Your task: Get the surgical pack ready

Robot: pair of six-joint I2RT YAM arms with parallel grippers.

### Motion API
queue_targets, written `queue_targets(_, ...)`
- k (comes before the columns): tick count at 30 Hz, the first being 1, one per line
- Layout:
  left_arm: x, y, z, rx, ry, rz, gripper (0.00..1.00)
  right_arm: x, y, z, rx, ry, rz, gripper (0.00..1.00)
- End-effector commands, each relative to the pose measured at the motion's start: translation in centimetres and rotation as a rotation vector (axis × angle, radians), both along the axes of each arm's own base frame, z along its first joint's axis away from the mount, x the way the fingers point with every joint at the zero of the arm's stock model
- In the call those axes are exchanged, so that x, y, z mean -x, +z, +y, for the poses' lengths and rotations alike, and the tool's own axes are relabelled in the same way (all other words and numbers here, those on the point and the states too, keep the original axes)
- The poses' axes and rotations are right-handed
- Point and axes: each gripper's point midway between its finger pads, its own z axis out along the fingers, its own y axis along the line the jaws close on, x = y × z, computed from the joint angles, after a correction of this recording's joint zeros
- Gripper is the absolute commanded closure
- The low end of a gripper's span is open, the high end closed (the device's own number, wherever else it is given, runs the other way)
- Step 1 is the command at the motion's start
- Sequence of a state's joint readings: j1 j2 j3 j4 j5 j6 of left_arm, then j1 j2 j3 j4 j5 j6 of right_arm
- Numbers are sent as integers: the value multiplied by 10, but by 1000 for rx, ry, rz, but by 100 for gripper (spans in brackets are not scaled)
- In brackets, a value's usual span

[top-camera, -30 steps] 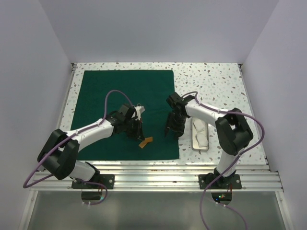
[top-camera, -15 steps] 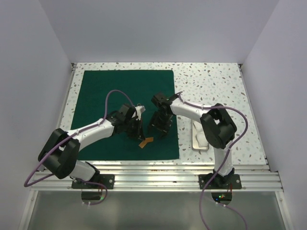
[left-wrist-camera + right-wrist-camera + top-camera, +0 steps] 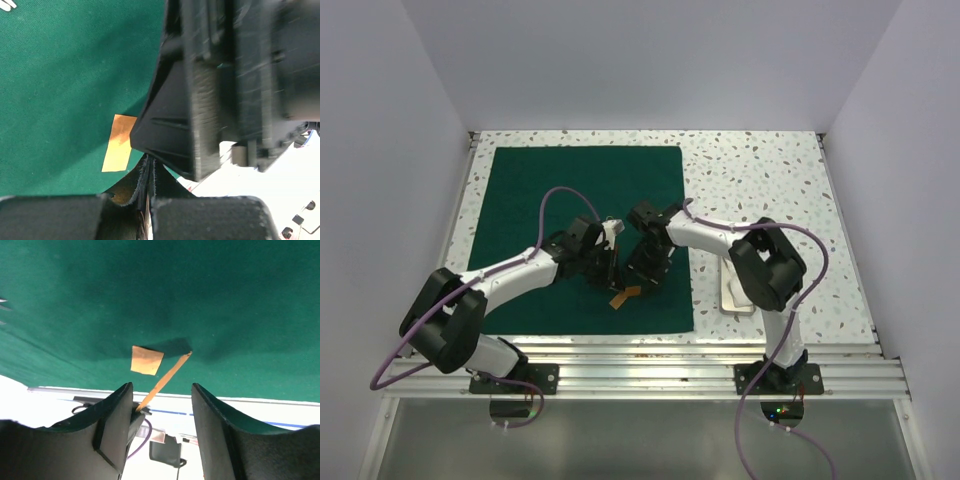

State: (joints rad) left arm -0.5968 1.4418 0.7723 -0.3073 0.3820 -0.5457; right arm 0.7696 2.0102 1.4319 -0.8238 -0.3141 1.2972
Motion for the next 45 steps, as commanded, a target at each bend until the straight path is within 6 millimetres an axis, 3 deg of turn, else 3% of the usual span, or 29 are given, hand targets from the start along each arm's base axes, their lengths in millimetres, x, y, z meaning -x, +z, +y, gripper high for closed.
queue_targets(1, -4, 9, -8, 41, -23, -39, 100, 9, -5, 11, -7, -29, 56, 48)
queue_targets(6, -2, 8, -7, 45, -24, -37, 100, 15, -13, 9, 3, -36, 80, 61)
queue_targets(13, 0, 17, -4, 47, -22, -60, 100, 16, -9, 3, 23, -7, 62, 91)
queue_targets(16, -1, 32, 6, 28, 3, -116, 81, 15, -1, -1, 25, 37, 34, 99)
queue_targets(18, -1, 45, 13, 21, 20, -154, 75, 9, 7, -4, 24, 72, -16, 100)
queue_targets(21, -1, 47, 24, -9, 44, -166, 72, 6, 8, -13, 23, 83, -37, 100)
queue_targets(26, 2, 38, 29, -29, 53, -133, 70, -3, 29, -24, 6, 121, -114, 100)
queue_targets(28, 2, 33, 27, -34, 48, -119, 62, -13, 36, -43, 50, 173, -181, 100)
queue_targets(29, 1, 32, 27, -36, 46, -116, 60, -20, 52, -53, 60, 185, -244, 100)
queue_targets(32, 0, 18, 29, -82, 20, -82, 47, -34, 64, -103, 136, 268, -363, 100)
queue_targets(33, 0, 16, 29, -88, 15, -76, 46, -35, 66, -116, 145, 276, -371, 100)
queue_targets(34, 0, 14, 30, -100, 7, -74, 44, -35, 56, -144, 182, 255, -341, 100)
queue_targets(36, -3, 9, 31, -125, 3, -63, 43, -34, 58, -181, 233, 292, -343, 100)
queue_targets(41, -4, -5, 36, -198, -3, -11, 42, -29, 62, -269, 583, 385, -296, 100)
queue_targets(45, -9, -6, 36, -217, 7, -10, 40, -36, 57, -284, 669, 420, -262, 100)
